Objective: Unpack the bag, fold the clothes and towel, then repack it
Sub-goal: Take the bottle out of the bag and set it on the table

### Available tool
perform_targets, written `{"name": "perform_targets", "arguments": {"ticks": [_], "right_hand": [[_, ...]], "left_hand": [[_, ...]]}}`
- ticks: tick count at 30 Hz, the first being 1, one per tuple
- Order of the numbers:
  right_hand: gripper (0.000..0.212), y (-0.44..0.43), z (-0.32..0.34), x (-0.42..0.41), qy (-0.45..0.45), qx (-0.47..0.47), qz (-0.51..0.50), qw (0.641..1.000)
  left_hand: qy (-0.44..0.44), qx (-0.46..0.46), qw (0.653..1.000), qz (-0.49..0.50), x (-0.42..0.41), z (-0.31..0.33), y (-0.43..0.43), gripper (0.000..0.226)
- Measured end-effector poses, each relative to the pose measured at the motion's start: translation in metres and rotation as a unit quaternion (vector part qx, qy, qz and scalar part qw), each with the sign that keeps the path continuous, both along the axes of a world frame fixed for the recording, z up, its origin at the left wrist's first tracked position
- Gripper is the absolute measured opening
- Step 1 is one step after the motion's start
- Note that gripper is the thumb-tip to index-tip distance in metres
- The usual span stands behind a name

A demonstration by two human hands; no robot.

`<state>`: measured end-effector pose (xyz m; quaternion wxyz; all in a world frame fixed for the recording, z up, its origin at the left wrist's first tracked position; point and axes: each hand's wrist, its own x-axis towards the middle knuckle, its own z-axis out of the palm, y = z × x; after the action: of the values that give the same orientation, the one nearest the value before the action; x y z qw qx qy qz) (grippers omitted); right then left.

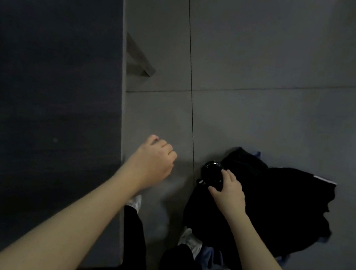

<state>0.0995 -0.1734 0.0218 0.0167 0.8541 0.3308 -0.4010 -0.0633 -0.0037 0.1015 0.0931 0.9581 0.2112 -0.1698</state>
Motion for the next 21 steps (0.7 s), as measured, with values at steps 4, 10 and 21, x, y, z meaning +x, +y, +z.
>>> {"name": "perform_targets", "arguments": {"ticks": [4,10,21], "right_hand": [[0.072,-0.002,-0.025,-0.001,0.006,-0.042,0.007,0.999],[0.076,0.002,-0.050,-0.003,0.003,-0.048,-0.022,0.999],[0.100,-0.004,-0.144,0.002,-0.016,0.008,-0.061,0.998]], "left_hand": [[0.008,-0.022,1.000,-0.002,0.000,0.004,0.001,0.036],[0.113,-0.063,0.988,0.083,0.012,-0.031,-0.012,0.032],[0.103,-0.075,0.988,0.086,0.039,-0.109,-0.040,0.035]]}}
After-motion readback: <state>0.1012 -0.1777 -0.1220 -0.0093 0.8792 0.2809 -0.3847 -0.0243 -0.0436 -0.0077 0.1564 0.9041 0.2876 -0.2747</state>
